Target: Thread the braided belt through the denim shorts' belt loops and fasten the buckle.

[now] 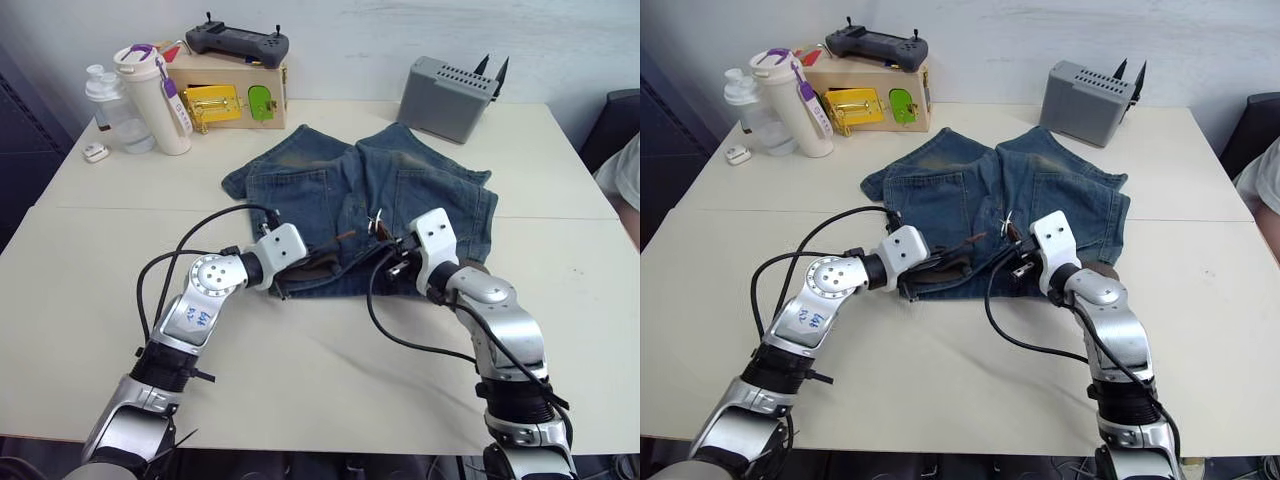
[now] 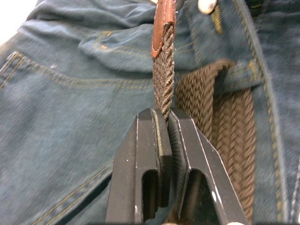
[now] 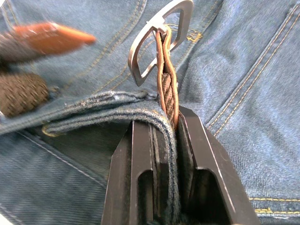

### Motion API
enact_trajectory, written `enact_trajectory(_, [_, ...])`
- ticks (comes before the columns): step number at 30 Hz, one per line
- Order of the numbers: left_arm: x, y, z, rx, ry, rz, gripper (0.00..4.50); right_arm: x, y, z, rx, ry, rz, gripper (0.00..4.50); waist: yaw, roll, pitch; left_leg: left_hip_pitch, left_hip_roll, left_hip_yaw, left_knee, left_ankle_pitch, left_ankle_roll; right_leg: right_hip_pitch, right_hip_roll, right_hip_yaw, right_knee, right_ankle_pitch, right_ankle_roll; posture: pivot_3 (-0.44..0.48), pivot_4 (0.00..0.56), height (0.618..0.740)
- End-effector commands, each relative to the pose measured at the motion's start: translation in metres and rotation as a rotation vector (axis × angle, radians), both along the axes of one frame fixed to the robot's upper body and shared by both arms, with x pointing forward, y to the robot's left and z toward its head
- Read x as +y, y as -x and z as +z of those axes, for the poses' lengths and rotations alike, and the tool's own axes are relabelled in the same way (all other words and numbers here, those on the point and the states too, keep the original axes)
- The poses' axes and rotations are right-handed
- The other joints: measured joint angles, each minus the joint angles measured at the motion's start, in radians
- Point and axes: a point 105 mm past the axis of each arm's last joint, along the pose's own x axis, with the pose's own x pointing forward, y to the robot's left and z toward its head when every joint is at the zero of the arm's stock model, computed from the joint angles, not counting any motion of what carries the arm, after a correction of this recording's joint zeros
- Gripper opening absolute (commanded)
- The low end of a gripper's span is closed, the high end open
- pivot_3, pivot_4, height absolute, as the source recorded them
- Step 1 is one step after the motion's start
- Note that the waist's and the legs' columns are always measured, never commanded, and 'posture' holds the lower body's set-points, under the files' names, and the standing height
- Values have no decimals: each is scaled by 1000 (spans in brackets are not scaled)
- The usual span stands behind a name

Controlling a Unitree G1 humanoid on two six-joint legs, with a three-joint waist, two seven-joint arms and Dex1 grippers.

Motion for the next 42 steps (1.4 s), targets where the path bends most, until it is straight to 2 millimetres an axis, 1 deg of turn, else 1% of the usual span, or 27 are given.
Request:
enact_trajectory(1, [-3,-2,14,-44,28,-3,0,15,13,17,-184,228,168,13,0,0,0,0,0,0,0,-2,4,0,0,0,0,0,0,0,150,736])
enact_trajectory(3, [-1,-2,13,-43,19,-4,0,13,13,12,-244,388,220,13,1,0,0,0,0,0,0,-3,5,0,0,0,-1,0,0,0,150,736])
enact_trajectory(5, [-1,1,10,-30,5,-18,0,8,9,14,-254,388,200,13,-1,0,0,0,0,0,0,-3,4,-1,0,0,-1,0,0,0,150,736])
enact_trajectory(9, [-3,4,6,-22,2,-29,0,13,6,25,-260,278,179,13,-2,0,0,0,0,1,0,-2,3,-1,0,1,0,0,0,0,150,736])
enact_trajectory(12, [1,-2,13,-29,66,25,0,11,0,32,-228,158,122,13,-1,0,0,0,0,1,0,0,0,-1,0,1,0,0,0,0,150,736])
enact_trajectory(14, [7,-9,19,-51,87,75,0,9,-2,33,-159,43,76,13,1,0,0,-1,0,1,1,0,0,-1,0,1,0,0,0,0,150,736])
enact_trajectory(16, [13,-15,26,-79,104,118,0,9,-4,33,-74,-113,16,13,-1,0,0,-1,0,1,1,0,0,-1,0,1,0,0,0,0,150,736])
enact_trajectory(17, [16,-18,29,-88,117,138,0,10,-4,32,4,-252,-20,13,-1,0,0,-1,0,1,1,0,0,-1,0,1,1,0,0,0,150,736])
enact_trajectory(18, [17,-19,31,-94,127,150,0,12,-3,30,65,-346,-37,13,-1,0,0,-1,0,0,1,0,0,-2,0,0,2,0,0,0,150,736])
enact_trajectory(20, [18,-21,33,-91,137,161,0,17,0,25,174,-474,-59,13,-2,0,0,-1,0,0,0,0,0,-2,0,0,5,0,0,0,150,736])
enact_trajectory(21, [18,-21,33,-88,139,162,0,18,2,23,215,-511,-68,13,-1,0,0,-2,0,0,0,0,0,-3,0,0,5,0,0,0,150,736])
enact_trajectory(23, [20,-22,34,-77,157,178,0,33,12,15,378,-648,-44,13,-2,1,-1,-5,0,0,0,0,0,-6,0,0,5,0,0,0,150,736])
enact_trajectory(24, [20,-23,34,-73,163,183,0,37,16,14,426,-683,-34,13,-3,1,-1,-9,0,0,1,0,-1,-10,0,0,7,0,0,0,150,736])
enact_trajectory(26, [20,-24,33,-62,160,190,0,42,25,10,467,-573,22,13,-2,1,-1,-15,0,1,2,2,-1,-18,0,1,10,0,0,0,150,736])
enact_trajectory(27, [19,-25,30,-55,151,193,0,42,29,9,467,-485,47,13,-1,1,-1,-16,0,1,2,2,-2,-19,0,1,10,0,0,0,150,736])
enact_trajectory(28, [19,-26,28,-49,142,198,0,37,30,6,444,-348,62,13,-1,1,-1,-16,0,1,2,2,-1,-19,0,1,10,0,0,0,150,736])
enact_trajectory(29, [17,-28,25,-33,135,198,0,34,30,5,434,-262,76,13,0,1,-1,-17,0,2,2,2,-1,-19,0,1,9,0,0,0,150,736])
enact_trajectory(32, [7,-29,16,7,102,173,0,28,24,19,447,-244,133,13,1,1,-1,-16,-2,3,4,-1,7,-18,-2,2,6,0,0,0,150,736])
enact_trajectory(36, [-2,-28,2,42,33,135,0,20,18,30,437,-190,169,13,0,1,-1,-16,-2,2,7,-1,8,-19,-2,1,9,0,0,0,150,736])
enact_trajectory(38, [-6,-25,-3,48,0,112,0,19,17,34,421,-169,190,13,0,1,-1,-16,-2,2,8,-1,8,-18,-2,1,10,0,0,0,150,736])
enact_trajectory(39, [-9,-23,-4,45,-16,84,0,21,17,38,384,-137,220,13,0,1,-1,-16,-2,2,8,-1,8,-18,-2,1,9,0,0,0,150,736])
enact_trajectory(42, [-14,-19,-4,43,-25,41,0,24,17,42,334,-101,258,13,1,1,-1,-17,-2,2,10,-1,8,-18,-2,1,9,0,0,0,150,736])
